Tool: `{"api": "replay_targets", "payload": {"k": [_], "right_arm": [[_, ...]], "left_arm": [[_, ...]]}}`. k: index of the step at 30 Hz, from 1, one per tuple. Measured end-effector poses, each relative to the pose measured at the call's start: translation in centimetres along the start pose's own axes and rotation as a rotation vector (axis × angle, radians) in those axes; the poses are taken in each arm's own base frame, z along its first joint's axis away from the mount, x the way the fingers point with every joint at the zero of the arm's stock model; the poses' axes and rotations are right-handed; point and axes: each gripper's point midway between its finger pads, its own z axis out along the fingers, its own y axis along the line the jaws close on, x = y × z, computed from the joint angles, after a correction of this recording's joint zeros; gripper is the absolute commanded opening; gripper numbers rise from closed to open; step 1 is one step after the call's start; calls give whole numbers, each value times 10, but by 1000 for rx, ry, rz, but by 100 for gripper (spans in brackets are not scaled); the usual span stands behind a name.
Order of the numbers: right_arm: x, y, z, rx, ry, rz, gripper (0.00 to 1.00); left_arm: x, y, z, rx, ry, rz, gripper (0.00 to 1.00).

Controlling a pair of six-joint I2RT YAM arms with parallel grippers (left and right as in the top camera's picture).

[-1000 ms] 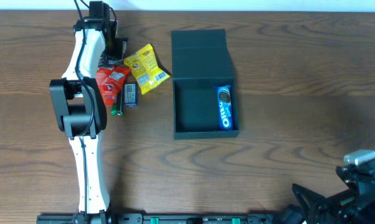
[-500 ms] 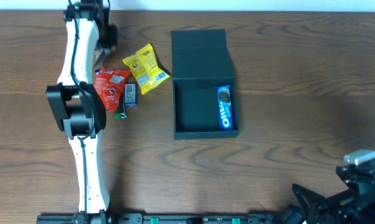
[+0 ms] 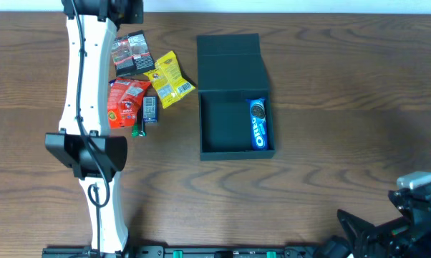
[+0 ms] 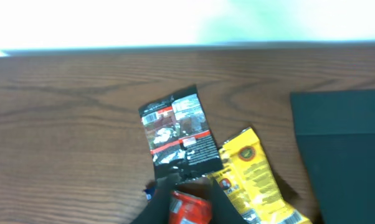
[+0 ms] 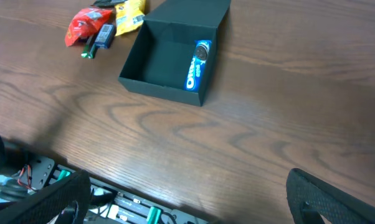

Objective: Pack container
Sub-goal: 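Lower the left gripper and grasp the black snack packet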

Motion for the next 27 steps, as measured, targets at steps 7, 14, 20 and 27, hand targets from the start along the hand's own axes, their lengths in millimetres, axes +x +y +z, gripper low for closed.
{"api": "replay_targets", "payload": {"k": [7, 14, 20, 27], "right_arm": [[0, 0, 0, -1, 0, 0, 99], [0, 0, 0, -1, 0, 0, 99], [0, 0, 0, 0, 0, 0, 99], [0, 0, 0, -1, 0, 3, 99]], "left_arm": [[37, 35, 72, -33, 157, -133, 95], [115, 40, 189, 1, 382, -213, 95], [129, 28, 208, 26, 411, -219, 95], [122, 27, 213, 35, 380, -245, 95]]}}
